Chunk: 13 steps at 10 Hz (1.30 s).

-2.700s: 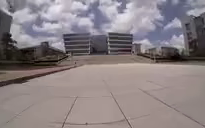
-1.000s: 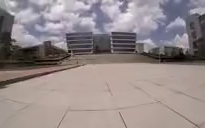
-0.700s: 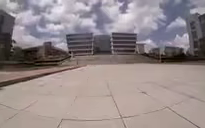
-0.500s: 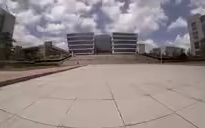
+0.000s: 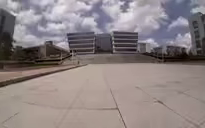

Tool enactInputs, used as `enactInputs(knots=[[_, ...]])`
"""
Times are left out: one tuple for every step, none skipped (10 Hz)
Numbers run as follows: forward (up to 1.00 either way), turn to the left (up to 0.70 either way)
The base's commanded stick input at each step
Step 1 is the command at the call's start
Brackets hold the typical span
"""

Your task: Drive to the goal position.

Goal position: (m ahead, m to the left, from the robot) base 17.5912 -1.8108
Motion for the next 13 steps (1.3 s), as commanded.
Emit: enactInputs(knots=[[0.7, 0.0], [0.7, 0.0], [0.7, 0.0], [0.7, 0.0], [0.7, 0.0], [0.7, 0.0], [0.7, 0.0], [0.7, 0.0], [0.7, 0.0], [0.7, 0.0], [0.7, -0.04], [0.7, -0.07], [0.7, -0.11]])
